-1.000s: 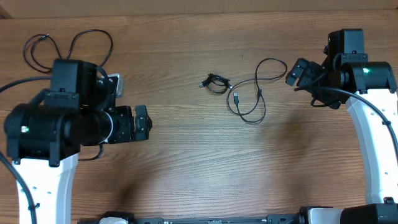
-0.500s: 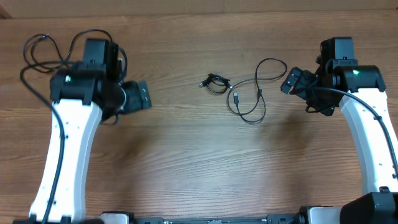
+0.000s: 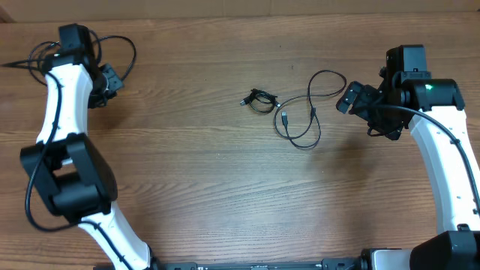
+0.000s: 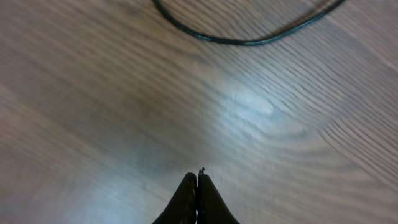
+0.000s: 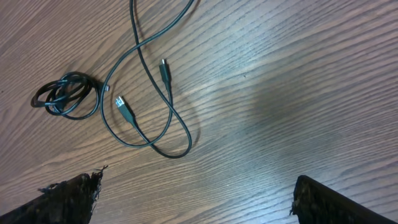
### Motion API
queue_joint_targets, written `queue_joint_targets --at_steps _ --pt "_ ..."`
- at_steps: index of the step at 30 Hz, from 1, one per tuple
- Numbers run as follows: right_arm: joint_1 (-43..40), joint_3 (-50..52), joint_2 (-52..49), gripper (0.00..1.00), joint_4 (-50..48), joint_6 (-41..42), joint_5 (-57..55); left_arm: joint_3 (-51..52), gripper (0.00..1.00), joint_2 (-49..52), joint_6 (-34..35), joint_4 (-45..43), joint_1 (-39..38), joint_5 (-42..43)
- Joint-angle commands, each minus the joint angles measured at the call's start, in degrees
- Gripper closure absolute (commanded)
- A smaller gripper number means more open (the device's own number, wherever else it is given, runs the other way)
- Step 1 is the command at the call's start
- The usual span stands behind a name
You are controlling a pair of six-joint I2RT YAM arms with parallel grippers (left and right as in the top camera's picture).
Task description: Untangle cables
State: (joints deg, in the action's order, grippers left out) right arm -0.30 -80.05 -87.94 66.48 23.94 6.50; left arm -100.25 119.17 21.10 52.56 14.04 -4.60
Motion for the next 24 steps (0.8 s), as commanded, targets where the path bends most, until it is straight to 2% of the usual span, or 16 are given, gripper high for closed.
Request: queue_joint_targets --at_steps 1,7,11,14,24 --pt "-0.09 0.22 -0.31 0.00 -0.20 -0.24 0.24 -0.90 0.96 4.44 -0.92 -3.76 -0.20 -3.37" --pt "-0.09 0.22 -1.18 0.00 -0.22 -0.22 0.24 -0.92 0.96 7.91 -3.50 -8.74 -0.07 -4.81" --pt "-0.09 0.22 -1.86 0.00 -0.48 -0.17 0.26 -0.92 0.96 7.93 -7.65 -12.85 -0.07 -5.20" --pt "-0.09 0.22 -1.88 0.00 -0.85 -0.02 0.26 -0.68 0.96 8.41 -7.63 -15.85 -0.07 -7.48" --pt "-0.09 0.22 -1.88 0.00 -1.40 -0.04 0.22 -0.68 0.96 15.21 -6.75 -18.99 -0.02 -6.80"
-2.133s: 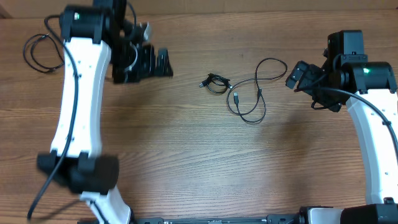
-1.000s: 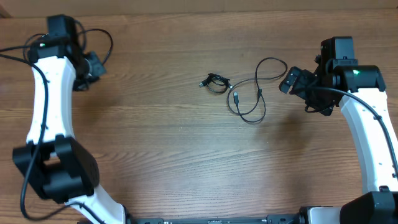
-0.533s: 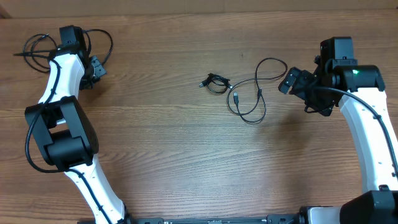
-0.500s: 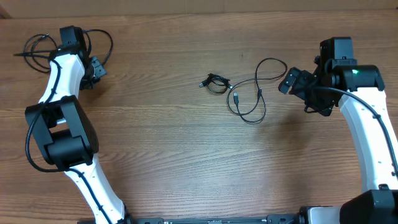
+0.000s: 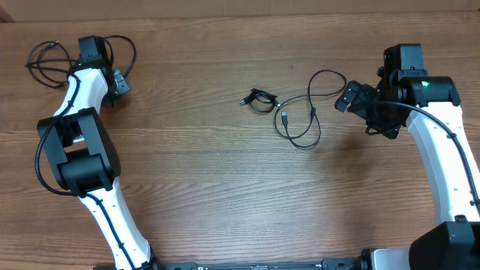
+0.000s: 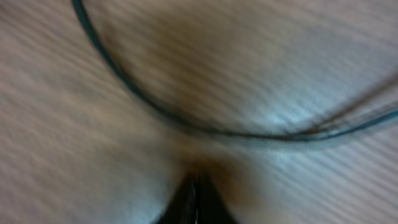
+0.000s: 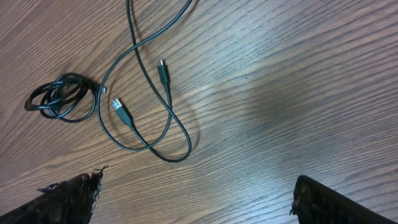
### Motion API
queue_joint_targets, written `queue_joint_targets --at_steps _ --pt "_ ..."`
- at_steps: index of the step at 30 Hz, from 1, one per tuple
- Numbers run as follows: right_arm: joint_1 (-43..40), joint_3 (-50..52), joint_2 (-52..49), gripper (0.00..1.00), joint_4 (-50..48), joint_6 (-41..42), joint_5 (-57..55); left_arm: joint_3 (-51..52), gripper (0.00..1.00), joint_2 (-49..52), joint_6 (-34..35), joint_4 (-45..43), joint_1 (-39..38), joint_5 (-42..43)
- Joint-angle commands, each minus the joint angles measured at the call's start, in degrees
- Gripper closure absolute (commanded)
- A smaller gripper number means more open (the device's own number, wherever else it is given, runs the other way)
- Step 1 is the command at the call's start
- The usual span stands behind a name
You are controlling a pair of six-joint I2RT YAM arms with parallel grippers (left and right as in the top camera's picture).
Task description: Untangle cables
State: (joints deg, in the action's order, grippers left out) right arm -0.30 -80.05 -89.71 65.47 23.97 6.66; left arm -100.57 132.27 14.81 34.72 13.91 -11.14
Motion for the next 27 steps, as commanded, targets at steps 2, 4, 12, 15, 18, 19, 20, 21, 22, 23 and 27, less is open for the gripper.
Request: queue_joint_targets --at_steps 2,4,12,15,18,19,20,21,22,23,27 --pt "-0.09 0.22 -0.11 0.00 -0.70 -0.07 0.07 -0.35 0.96 2.12 -0.46 -2.29 0.26 0.28" --pt "-0.09 0.22 -0.11 0.00 -0.90 -0.04 0.07 -0.35 0.96 2.34 -0.48 -2.82 0.55 0.22" --pt "-0.09 0.22 -0.11 0.00 -0.92 -0.07 0.07 -0.24 0.96 8.96 -0.94 -6.08 2.16 0.22" --pt "-0.09 0.22 -0.11 0.00 -0.83 -0.07 0.07 -0.24 0.96 12.76 -1.81 -10.67 2.97 0.24" --pt "-0.09 0.22 -0.11 0.00 -0.70 -0.07 0.07 -0.24 0.96 14.60 -3.93 -14.32 3.52 0.22" --pt "-0.09 0.22 -0.11 0.00 -0.68 -0.07 0.07 -0.24 0.96 14.62 -5.11 -14.60 3.76 0.22" --pt "-0.09 0.22 -0.11 0.00 -0.68 -0.07 0.07 -0.44 0.96 14.53 -5.97 -14.51 4.11 0.22" --pt "-0.09 0.22 -0.11 0.00 -0.70 -0.07 0.07 -0.76 0.96 14.27 -6.27 -13.66 4.31 0.15" --pt "-0.09 0.22 -0.11 0.00 -0.74 -0.04 0.07 -1.36 0.96 13.73 -7.37 -11.91 4.48 0.17" --pt "-0.09 0.22 -0.11 0.00 -0.74 -0.07 0.07 -1.70 0.96 13.22 -7.41 -10.60 4.57 0.20" --pt "-0.09 0.22 -0.11 0.00 -0.46 -0.07 0.09 -2.56 0.96 8.68 -6.93 -2.93 4.61 0.20"
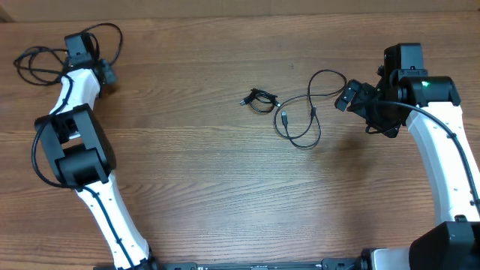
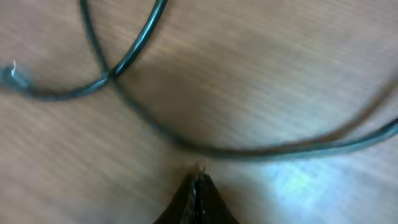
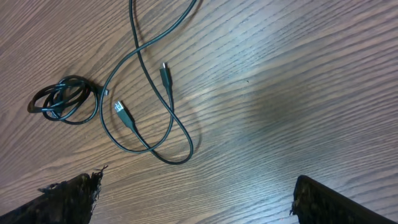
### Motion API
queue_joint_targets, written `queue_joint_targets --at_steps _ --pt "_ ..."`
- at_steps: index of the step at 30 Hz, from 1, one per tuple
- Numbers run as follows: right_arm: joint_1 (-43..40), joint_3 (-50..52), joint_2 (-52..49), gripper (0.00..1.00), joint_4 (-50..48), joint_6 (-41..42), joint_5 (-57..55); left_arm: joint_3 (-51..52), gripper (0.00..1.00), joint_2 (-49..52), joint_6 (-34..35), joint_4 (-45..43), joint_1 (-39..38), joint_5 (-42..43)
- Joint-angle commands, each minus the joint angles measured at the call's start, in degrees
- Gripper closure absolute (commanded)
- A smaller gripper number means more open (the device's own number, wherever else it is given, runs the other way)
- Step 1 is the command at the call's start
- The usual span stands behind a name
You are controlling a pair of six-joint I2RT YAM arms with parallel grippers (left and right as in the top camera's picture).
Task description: Untangle cables
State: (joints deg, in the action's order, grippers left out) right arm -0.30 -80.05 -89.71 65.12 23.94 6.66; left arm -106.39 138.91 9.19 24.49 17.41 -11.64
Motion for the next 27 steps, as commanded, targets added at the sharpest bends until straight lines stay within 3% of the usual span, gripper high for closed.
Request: queue_joint_targets --at_steps 1,4,11,16,21,24,27 --pt "-0.09 0.22 -0.11 0.00 0.26 -0.04 0.07 3.26 0.96 -0.61 1.01 9.27 1.22 0.52" --pt "-0.09 0.22 -0.11 0.00 0.96 -0.07 0.04 3.26 0.96 -7.43 7.80 11.98 1.90 0.76" --pt "-0.09 0.22 -0.11 0.00 1.18 -0.24 0.04 3.28 0.96 -6.97 6.88 10.71 6.84 -9.55" --pt "-0.09 0.22 -0.11 0.00 1.20 -0.22 0.07 3.28 0.96 -1.31 4.17 5.99 12.63 -9.20" --pt "-0.09 0.22 -0.11 0.00 1.40 -0.24 0.04 3.28 0.96 2.10 -9.01 -1.07 14.82 1.64" --pt "-0.09 0.22 -0.11 0.00 1.42 -0.22 0.04 3.28 0.96 3.30 -10.56 -6.54 14.69 3.37" --pt "-0.09 0.22 -0.11 0.00 1.62 -0.13 0.09 3.28 0.96 4.48 -10.54 -11.89 14.69 10.67"
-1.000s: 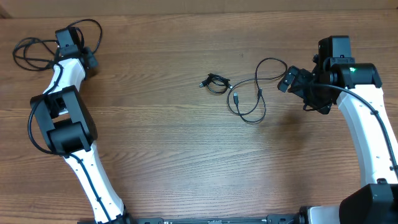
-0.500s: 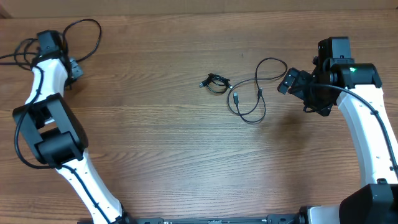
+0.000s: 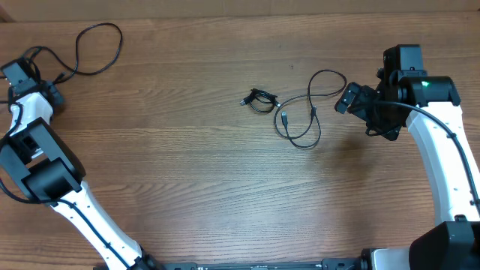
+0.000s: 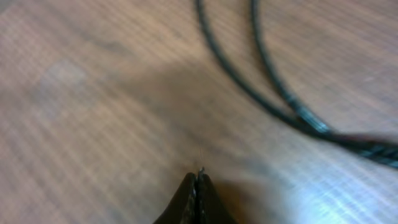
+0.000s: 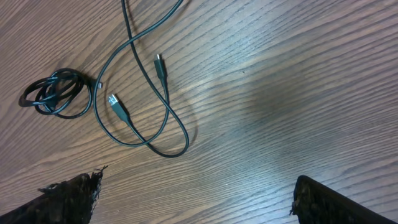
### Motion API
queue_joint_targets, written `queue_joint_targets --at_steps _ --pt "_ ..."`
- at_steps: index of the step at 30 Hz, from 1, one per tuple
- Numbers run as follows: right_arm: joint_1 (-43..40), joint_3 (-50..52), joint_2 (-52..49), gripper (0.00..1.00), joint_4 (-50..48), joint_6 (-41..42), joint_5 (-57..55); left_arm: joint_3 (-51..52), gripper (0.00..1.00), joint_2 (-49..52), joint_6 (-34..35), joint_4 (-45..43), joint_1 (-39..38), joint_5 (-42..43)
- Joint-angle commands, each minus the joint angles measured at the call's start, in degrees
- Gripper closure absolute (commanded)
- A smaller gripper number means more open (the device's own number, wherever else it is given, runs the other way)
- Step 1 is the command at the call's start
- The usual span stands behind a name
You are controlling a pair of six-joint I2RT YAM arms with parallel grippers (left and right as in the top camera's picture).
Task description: Untangle cables
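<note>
One long black cable (image 3: pixel 96 46) lies in loops at the table's far left corner. Two of its strands (image 4: pixel 273 93) cross the left wrist view, ahead of my left gripper (image 4: pixel 198 179). That gripper (image 3: pixel 51 97) is shut just above the bare wood, with nothing seen between its fingers. A second loose black cable (image 3: pixel 300 116) with both plugs free lies at the table's middle, next to a small coiled bundle (image 3: pixel 259 100). My right gripper (image 3: pixel 352 97) hangs wide open to the right of the loose cable (image 5: pixel 146 99) and the bundle (image 5: pixel 53 93), touching neither.
The wooden table (image 3: pixel 225 195) carries only the cables. Its back edge (image 3: pixel 240 15) runs just behind the left cable, and its left edge is close to my left arm.
My left arm has swung further left, its gripper now at the table's left edge beside the cable's end. It is still shut. The right arm has barely moved.
My left gripper stayed shut throughout while its arm moved from inside the corner cable's loops leftwards, moment by moment. The corner cable's loops lie differently now, more spread towards the back. The right gripper stayed open near the middle cable, which kept its place.
</note>
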State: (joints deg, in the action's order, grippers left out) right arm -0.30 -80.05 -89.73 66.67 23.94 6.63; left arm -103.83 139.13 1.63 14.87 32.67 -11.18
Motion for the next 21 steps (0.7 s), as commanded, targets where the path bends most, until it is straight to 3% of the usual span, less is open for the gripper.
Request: queue_joint_targets --at_steps 1,9,12,17,21 --pt "-0.09 0.22 -0.09 0.00 0.28 -0.02 0.11 0.72 0.96 4.72 -2.95 -4.26 -0.57 12.52" --pt "-0.09 0.22 -0.09 0.00 1.51 -0.02 0.11 0.72 0.96 10.14 -2.21 -13.42 -0.70 12.22" --pt "-0.09 0.22 -0.09 0.00 1.97 -0.02 0.11 0.59 0.96 9.16 1.14 -14.29 -0.39 11.76" --pt "-0.09 0.22 -0.09 0.00 2.03 -0.02 0.11 0.59 0.96 2.78 1.51 -10.16 -0.42 14.60" --pt "-0.09 0.22 -0.09 0.00 2.23 -0.04 0.11 0.59 0.96 -7.91 4.59 0.37 -0.44 15.45"
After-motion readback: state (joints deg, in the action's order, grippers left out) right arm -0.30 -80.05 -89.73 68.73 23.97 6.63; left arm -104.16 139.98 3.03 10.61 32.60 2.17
